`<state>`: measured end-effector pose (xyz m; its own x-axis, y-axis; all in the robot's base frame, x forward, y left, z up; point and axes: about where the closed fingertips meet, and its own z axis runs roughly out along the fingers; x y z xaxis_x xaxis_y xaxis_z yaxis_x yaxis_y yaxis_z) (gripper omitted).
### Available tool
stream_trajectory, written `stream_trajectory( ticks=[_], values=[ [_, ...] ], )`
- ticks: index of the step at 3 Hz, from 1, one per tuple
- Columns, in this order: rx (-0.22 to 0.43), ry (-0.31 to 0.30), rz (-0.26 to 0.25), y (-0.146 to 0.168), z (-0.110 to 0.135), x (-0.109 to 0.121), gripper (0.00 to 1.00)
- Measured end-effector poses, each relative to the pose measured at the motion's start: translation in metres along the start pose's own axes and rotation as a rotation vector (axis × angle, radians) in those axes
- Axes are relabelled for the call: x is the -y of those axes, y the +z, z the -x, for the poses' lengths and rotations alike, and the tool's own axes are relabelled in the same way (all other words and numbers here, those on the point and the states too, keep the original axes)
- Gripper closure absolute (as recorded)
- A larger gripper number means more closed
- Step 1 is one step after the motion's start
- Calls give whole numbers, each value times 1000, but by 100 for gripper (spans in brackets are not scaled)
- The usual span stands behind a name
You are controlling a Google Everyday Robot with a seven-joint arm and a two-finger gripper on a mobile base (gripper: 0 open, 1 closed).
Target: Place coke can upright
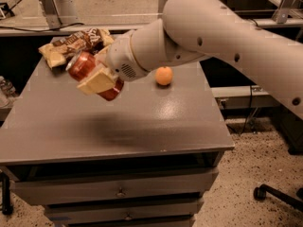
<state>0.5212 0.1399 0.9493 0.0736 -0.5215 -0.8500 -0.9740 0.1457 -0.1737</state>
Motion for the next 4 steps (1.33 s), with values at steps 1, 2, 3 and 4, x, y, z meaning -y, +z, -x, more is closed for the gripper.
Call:
stream_trajectory(
  ticks=[1, 2, 3, 4],
  values=[
    [-2, 1, -10, -4, -1, 4, 100],
    [77, 5, -23, -3, -2, 9, 100],
    [244, 25, -61, -3, -9, 19, 100],
    [379, 23, -102, -12, -23, 25, 100]
  ],
)
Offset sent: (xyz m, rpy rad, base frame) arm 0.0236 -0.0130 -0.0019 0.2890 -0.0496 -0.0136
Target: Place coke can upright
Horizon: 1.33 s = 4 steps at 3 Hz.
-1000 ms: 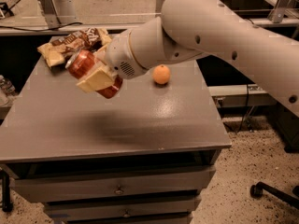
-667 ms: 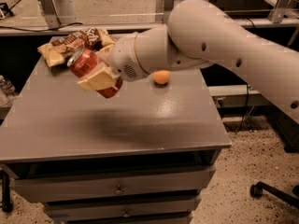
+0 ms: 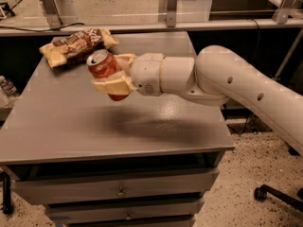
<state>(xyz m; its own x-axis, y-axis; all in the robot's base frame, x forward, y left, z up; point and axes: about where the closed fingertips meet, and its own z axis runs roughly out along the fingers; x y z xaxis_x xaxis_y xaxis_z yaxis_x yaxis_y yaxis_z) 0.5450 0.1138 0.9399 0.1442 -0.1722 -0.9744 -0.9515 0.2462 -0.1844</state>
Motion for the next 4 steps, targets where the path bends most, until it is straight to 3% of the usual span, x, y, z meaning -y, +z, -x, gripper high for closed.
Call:
stream_trajectory(
  ticks=[2, 4],
  values=[
    [171, -4, -18, -30, -38, 4, 100],
    [199, -25, 70, -46, -64, 9, 100]
  ],
)
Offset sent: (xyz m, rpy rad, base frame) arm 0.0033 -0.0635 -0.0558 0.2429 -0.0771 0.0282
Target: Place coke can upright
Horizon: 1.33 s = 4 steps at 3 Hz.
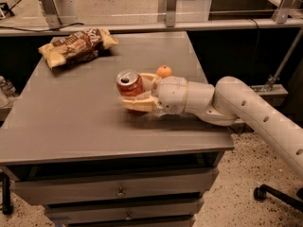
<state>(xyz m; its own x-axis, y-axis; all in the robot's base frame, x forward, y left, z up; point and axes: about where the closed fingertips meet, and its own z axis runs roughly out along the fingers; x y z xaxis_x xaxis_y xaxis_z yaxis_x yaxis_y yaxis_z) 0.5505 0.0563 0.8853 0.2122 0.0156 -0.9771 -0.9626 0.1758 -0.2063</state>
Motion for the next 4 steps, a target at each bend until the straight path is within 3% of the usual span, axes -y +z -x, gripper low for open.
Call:
stream_trajectory(
  ticks=[1, 2, 4],
  values=[
    [-12, 7, 55, -7, -8, -2, 100],
    [-19, 14, 76, -10, -10, -4, 100],
    [-19, 14, 76, -10, -8, -4, 59]
  ],
)
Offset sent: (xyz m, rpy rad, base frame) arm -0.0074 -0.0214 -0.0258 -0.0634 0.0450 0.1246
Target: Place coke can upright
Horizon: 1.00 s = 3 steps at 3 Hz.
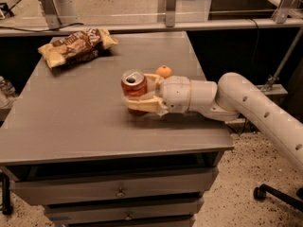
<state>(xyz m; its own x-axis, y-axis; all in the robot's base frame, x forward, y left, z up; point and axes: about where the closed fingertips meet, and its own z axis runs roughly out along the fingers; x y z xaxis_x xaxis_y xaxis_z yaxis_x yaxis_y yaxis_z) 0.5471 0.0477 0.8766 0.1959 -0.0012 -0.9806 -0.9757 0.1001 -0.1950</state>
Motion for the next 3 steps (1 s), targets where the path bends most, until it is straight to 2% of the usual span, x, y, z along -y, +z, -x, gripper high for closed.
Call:
stream_trajectory(
  ticks=[1, 2, 3],
  values=[
    [-28, 32, 26, -3, -4, 0, 35],
    [-28, 32, 26, -3, -3, 0, 13],
    [-56, 66, 63, -2, -8, 1, 0]
  ],
)
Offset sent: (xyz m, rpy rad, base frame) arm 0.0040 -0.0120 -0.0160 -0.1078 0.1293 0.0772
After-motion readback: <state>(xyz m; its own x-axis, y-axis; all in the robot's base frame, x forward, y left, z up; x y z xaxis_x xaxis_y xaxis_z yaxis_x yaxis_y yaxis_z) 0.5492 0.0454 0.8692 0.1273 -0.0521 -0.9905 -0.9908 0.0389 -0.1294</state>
